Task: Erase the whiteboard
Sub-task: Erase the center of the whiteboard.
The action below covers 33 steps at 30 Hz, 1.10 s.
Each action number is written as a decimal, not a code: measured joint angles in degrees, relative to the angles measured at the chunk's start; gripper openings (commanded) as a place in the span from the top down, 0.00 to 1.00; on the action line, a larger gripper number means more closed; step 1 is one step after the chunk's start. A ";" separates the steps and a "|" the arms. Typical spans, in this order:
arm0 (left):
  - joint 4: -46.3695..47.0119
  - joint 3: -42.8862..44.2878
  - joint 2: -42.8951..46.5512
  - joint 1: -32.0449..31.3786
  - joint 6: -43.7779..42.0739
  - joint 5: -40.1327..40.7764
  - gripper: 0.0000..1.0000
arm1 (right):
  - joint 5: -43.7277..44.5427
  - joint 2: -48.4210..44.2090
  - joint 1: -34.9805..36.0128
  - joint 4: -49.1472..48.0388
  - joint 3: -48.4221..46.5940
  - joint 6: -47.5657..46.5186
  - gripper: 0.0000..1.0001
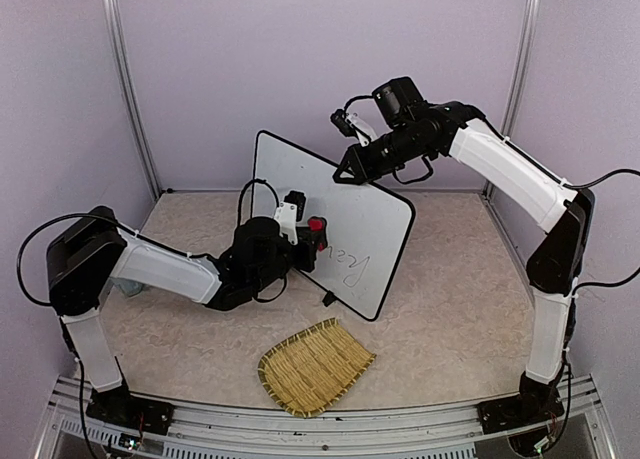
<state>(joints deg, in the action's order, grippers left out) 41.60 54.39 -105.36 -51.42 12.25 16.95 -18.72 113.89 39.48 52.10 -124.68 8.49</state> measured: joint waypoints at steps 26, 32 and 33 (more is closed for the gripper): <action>3.43 -2.99 -2.93 -3.48 1.84 -0.28 0.81 | -0.61 0.00 0.00 -0.09 0.00 -0.52 1.00; 3.65 -3.82 -4.26 -3.93 3.19 -0.20 0.81 | -0.79 0.00 0.09 -0.09 0.00 -0.90 1.00; 3.65 -3.82 -4.31 -3.96 3.41 0.00 0.81 | -0.79 0.00 0.09 -0.11 0.00 -0.90 1.00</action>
<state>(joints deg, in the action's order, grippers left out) 45.25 50.57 -109.67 -55.37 15.66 16.95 -19.51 113.89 39.57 51.99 -124.68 7.60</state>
